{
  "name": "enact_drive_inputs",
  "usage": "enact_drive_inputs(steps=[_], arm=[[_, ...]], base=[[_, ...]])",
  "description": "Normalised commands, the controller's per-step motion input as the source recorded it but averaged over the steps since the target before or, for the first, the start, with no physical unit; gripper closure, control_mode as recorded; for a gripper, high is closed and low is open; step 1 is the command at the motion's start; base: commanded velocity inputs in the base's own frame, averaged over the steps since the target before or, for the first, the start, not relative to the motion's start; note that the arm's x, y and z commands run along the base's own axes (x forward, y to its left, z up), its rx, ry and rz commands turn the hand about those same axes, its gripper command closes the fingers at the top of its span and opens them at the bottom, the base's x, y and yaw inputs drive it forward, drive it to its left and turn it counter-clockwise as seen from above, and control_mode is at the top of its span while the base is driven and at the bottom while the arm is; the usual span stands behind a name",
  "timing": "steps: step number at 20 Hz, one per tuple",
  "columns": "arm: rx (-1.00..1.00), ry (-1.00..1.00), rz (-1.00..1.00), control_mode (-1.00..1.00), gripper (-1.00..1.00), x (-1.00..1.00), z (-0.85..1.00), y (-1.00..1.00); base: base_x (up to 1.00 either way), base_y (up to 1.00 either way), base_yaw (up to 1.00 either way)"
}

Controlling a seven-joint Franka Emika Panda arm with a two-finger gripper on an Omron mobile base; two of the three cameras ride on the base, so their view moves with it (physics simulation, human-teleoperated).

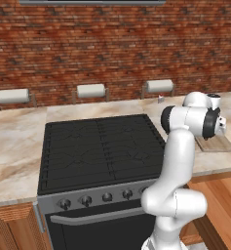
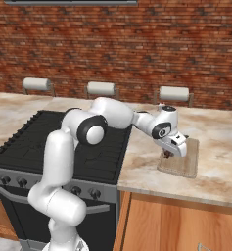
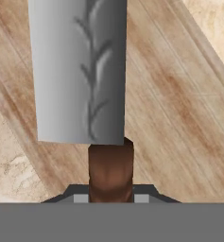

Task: Open the drawer on the right and place the cutting tools on the cutting board.

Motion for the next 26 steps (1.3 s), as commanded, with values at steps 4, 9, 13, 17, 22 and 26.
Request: enact_drive_inputs(steps=[4,9,13,17,22,26], arm=[[0.0,0.0,0.0,-1.0,1.0,-0.02,-0.12,0.0],[0.0,0.01,0.0,-1.0,1.0,0.02,-0.19,0.0],[0.0,0.0,0.0,-1.0,1.0,0.01,-0.15,0.0],[0.0,0.0,0.0,-1.0,-1.0,0.0,-0.12,0.0],[0.0,0.0,0.0,-1.0,-1.0,0.0,0.0,0.0],[0.0,-0.04,0.0,-1.0,-1.0,-0.32,0.39,0.0]], base=[[0.0,0.0,0.0],[0.0,0.0,0.0],[0.0,0.0,0.0],[0.0,0.0,0.0],[0.0,0.0,0.0],[0.0,0.0,0.0]])
